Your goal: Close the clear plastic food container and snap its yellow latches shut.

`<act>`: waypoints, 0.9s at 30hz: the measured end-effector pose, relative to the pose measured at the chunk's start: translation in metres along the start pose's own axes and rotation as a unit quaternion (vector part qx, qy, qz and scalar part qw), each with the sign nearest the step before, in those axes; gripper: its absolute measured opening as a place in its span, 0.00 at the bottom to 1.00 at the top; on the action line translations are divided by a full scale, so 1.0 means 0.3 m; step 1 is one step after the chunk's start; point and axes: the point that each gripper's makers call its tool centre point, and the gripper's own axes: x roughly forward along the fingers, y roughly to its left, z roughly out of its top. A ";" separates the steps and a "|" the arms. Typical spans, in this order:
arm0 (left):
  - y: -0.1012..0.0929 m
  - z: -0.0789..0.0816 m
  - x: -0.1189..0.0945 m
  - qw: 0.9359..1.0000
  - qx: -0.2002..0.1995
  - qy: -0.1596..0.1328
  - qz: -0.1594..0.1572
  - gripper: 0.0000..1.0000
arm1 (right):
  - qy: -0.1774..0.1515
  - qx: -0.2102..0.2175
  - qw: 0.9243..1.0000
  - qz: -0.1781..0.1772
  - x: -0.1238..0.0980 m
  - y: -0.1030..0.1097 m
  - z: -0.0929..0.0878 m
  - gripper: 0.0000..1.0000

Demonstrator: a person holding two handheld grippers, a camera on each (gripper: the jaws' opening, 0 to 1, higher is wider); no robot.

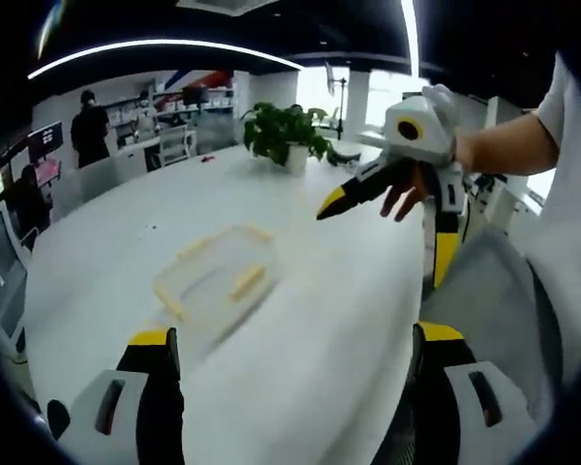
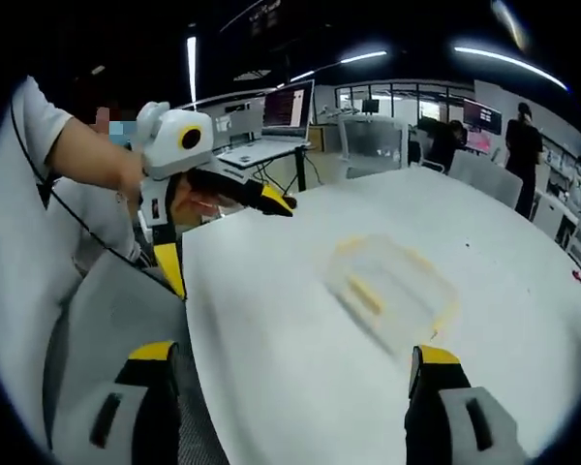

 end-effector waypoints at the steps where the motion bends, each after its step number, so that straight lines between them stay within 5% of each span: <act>1: -0.005 0.006 -0.004 1.000 -0.009 -0.005 0.000 0.99 | -0.003 0.002 1.000 0.000 -0.005 0.004 0.000 0.99; 27: -0.172 -0.012 -0.080 0.998 -0.042 -0.054 0.011 0.98 | -0.066 0.057 0.996 -0.008 -0.115 0.162 -0.053 0.99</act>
